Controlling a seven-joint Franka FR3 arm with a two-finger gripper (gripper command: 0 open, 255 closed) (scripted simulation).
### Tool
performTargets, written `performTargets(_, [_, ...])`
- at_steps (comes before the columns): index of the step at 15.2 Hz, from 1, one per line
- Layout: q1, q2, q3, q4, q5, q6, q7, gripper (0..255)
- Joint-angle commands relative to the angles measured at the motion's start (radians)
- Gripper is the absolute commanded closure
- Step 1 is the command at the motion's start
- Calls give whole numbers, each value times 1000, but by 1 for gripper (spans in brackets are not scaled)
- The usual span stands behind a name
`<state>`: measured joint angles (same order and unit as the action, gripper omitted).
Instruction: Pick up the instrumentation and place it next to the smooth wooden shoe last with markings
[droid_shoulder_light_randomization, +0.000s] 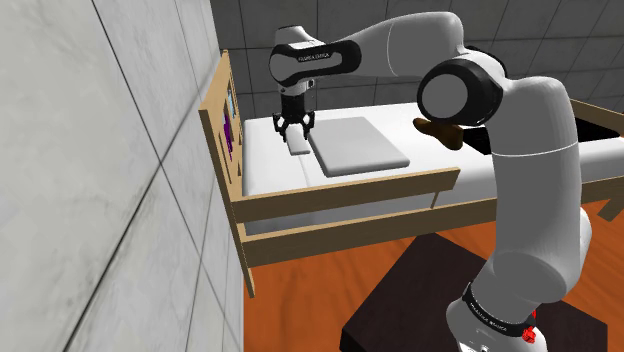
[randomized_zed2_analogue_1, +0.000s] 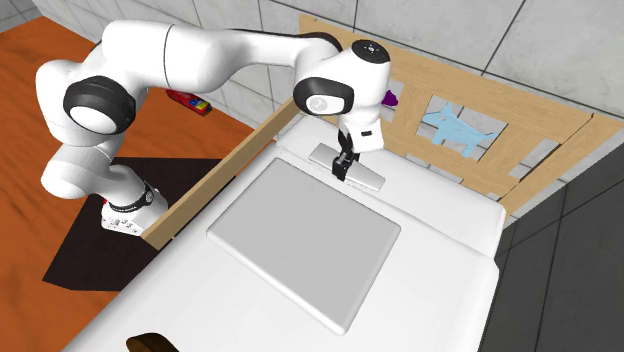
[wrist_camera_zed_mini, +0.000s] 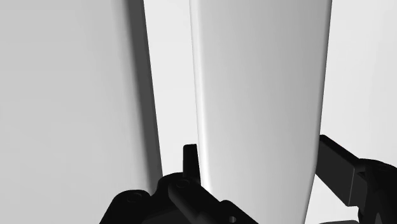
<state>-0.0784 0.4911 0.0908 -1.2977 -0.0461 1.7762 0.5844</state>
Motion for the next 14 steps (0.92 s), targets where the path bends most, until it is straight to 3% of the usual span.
performTargets(1, [0, 3, 0, 30, 0, -27, -1, 255])
performTargets(14, [9, 43, 0, 271, -3, -227, -3, 255])
